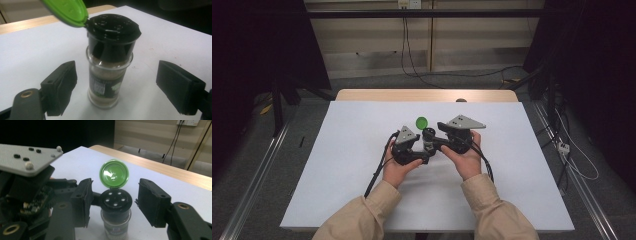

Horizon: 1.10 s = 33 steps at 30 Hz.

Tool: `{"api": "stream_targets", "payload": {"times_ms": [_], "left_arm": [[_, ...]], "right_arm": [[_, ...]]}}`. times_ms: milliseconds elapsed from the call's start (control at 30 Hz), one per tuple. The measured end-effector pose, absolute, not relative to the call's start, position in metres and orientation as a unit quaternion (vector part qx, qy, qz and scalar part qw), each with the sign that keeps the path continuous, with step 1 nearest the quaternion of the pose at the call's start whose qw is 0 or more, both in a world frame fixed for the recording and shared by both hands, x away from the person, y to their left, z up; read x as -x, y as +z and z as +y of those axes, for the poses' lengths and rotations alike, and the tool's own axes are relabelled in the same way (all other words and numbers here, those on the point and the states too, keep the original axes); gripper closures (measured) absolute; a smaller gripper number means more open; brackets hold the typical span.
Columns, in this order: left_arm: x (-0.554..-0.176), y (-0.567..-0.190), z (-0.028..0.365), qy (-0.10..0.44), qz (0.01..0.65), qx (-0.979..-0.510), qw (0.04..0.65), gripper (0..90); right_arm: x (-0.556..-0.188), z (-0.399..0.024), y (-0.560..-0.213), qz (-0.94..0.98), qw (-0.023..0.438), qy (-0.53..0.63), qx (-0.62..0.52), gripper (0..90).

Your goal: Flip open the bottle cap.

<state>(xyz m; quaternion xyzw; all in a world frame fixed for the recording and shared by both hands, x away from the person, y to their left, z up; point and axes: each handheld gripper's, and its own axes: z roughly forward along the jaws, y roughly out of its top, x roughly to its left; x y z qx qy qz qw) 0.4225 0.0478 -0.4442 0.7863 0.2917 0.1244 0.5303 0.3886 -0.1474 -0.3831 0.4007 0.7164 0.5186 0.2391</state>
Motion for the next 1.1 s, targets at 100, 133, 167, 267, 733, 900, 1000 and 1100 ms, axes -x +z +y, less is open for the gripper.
{"api": "stream_targets", "payload": {"times_ms": [100, 133, 167, 267, 733, 900, 1000, 1100], "left_arm": [[-0.420, -0.441, 0.055, 0.114, 0.294, -0.786, 0.531, 15.5], [-0.419, -0.440, 0.057, 0.114, 0.293, -0.786, 0.532, 14.6], [-0.418, -0.438, 0.060, 0.113, 0.291, -0.785, 0.534, 14.2], [-0.416, -0.433, 0.066, 0.115, 0.292, -0.781, 0.541, 14.2], [-0.403, -0.429, 0.099, 0.098, 0.277, -0.791, 0.537, 11.9], [-0.399, -0.430, 0.108, 0.097, 0.269, -0.794, 0.536, 11.9], [-0.398, -0.431, 0.116, 0.096, 0.273, -0.792, 0.537, 11.4], [-0.396, -0.431, 0.124, 0.096, 0.276, -0.793, 0.534, 11.1]], "right_arm": [[-0.384, -0.150, -0.385, 0.715, 0.233, 0.523, -0.401, 36.5], [-0.382, -0.151, -0.386, 0.713, 0.233, 0.524, -0.403, 34.8], [-0.380, -0.153, -0.386, 0.712, 0.235, 0.526, -0.402, 33.0], [-0.375, -0.156, -0.390, 0.713, 0.237, 0.523, -0.401, 28.3], [-0.349, -0.175, -0.406, 0.719, 0.249, 0.511, -0.400, 17.3], [-0.341, -0.184, -0.414, 0.719, 0.252, 0.506, -0.405, 16.3], [-0.336, -0.191, -0.419, 0.717, 0.255, 0.502, -0.410, 16.1], [-0.332, -0.197, -0.421, 0.714, 0.255, 0.503, -0.416, 15.6]]}}
